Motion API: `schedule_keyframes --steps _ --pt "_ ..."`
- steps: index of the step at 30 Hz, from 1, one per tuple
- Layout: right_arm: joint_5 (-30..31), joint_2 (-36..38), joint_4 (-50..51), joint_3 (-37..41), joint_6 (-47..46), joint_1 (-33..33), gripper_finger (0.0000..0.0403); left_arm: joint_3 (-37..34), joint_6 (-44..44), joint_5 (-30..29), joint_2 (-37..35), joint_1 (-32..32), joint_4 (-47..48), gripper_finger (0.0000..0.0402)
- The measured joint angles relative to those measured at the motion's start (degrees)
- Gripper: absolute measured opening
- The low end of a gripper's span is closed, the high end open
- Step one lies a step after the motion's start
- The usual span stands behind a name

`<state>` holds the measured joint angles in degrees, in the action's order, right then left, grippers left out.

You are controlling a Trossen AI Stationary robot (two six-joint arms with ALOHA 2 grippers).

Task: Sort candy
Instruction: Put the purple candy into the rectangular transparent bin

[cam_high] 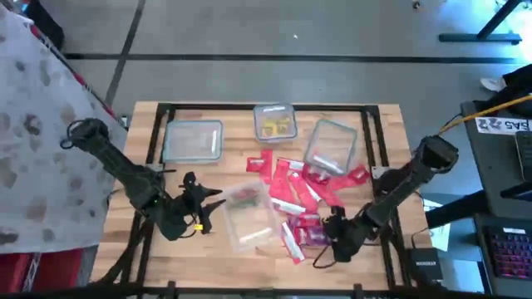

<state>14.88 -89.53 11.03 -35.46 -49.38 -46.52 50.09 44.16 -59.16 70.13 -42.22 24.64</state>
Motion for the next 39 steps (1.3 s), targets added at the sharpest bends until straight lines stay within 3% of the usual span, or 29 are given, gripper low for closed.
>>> schedule_keyframes --steps 5,11,16,21,24,26,32,39 --pt "0.96 -1.85 -1.42 -0.52 -1.54 0.04 0.0143 0.0 0.02 0.0 0.0 0.0 0.0 0.0129" --pt "-1.99 -2.17 7.69 -5.88 -1.23 0.04 0.0015 0.0 0.41 0.0 0.0 0.0 0.02 0.0129" --pt "-2.31 -2.28 23.21 -16.47 -0.42 0.04 0.0015 0.0 0.53 0.0 0.0 0.0 -0.02 0.0129" --pt "4.74 -2.19 33.25 -29.05 6.74 1.47 0.0004 0.0 0.63 0.0 0.0 0.0 -0.02 0.0129" --pt "10.8 -2.13 31.37 -33.86 13.13 4.85 0.0006 0.0 0.65 0.0 0.0 0.0 -0.06 0.0129" --pt "11.37 -2.31 26.3 -35.79 19.07 8.09 0.0004 0.0 0.72 0.0 0.0 0.0 -0.08 0.0129" --pt "5.14 -8.26 12.74 -40.37 36.31 17.11 0.0002 0.0 0.85 0.0 0.0 0.0 -0.18 0.0129" --pt "1.26 -20.13 13.97 -49.2 39.21 23.6 0.0003 0.0 0.85 0.0 0.0 0.0 0.09 0.0129"
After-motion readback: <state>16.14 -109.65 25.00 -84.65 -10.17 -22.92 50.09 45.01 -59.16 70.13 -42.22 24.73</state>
